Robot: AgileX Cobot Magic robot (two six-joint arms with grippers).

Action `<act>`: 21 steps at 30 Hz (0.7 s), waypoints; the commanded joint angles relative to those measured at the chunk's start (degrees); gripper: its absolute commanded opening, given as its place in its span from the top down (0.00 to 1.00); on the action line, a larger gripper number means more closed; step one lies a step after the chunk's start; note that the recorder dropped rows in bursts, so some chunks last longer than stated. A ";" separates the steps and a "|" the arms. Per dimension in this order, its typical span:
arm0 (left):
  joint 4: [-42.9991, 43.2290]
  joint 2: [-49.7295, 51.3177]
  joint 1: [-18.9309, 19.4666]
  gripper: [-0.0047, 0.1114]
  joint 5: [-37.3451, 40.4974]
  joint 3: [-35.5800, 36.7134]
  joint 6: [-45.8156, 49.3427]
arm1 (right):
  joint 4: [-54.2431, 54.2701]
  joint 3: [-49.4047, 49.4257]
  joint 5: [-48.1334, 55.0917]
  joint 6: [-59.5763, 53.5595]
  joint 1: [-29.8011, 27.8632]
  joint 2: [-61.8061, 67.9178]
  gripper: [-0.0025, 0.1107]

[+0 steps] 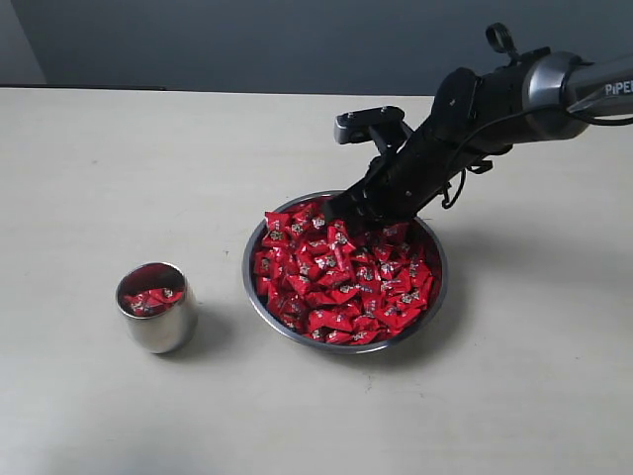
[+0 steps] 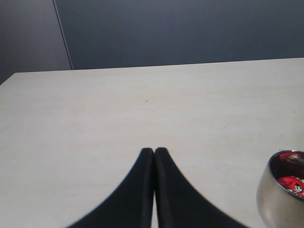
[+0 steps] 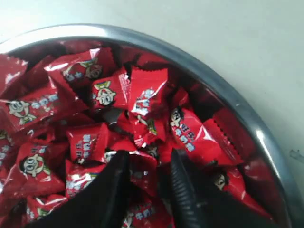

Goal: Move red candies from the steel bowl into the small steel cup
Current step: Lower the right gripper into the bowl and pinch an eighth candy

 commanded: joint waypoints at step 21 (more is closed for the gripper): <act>-0.13 -0.26 0.03 0.96 -0.09 0.22 -0.06 | 3.67 -0.31 -1.25 -3.29 -0.26 0.39 0.99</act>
